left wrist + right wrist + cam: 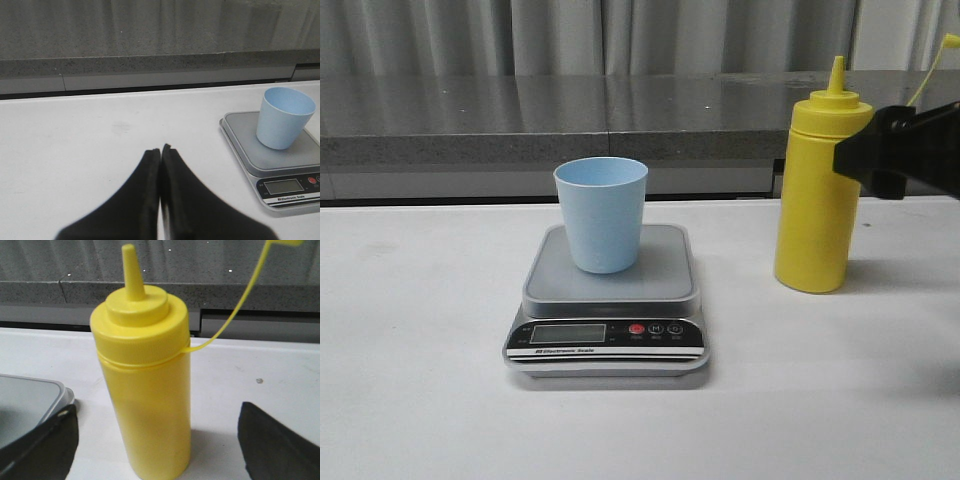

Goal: Pour seasoning into cup on scale with both arms
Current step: 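Close the right gripper around the yellow bottle's upper body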

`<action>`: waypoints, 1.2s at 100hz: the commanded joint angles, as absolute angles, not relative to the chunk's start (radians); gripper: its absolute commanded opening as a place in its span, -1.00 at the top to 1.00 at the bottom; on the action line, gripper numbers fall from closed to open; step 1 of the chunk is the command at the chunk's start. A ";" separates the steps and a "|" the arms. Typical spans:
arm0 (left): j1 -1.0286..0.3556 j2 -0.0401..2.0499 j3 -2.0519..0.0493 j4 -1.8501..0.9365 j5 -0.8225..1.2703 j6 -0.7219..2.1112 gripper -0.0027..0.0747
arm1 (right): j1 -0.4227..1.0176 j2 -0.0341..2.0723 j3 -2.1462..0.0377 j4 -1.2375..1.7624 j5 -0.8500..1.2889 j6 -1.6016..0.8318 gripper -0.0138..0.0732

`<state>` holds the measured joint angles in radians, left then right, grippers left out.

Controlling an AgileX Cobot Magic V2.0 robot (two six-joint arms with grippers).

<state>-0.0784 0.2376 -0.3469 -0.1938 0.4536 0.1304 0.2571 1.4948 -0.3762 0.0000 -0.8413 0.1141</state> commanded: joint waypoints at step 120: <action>-0.079 0.246 -0.370 -0.211 0.380 0.121 0.98 | 0.260 1.889 -0.697 -0.080 -1.056 0.192 -0.38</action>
<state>-0.0784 0.2376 -0.3455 -0.1938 0.4536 0.1304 0.2571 1.9251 -0.6741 -0.0701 -0.9801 0.1922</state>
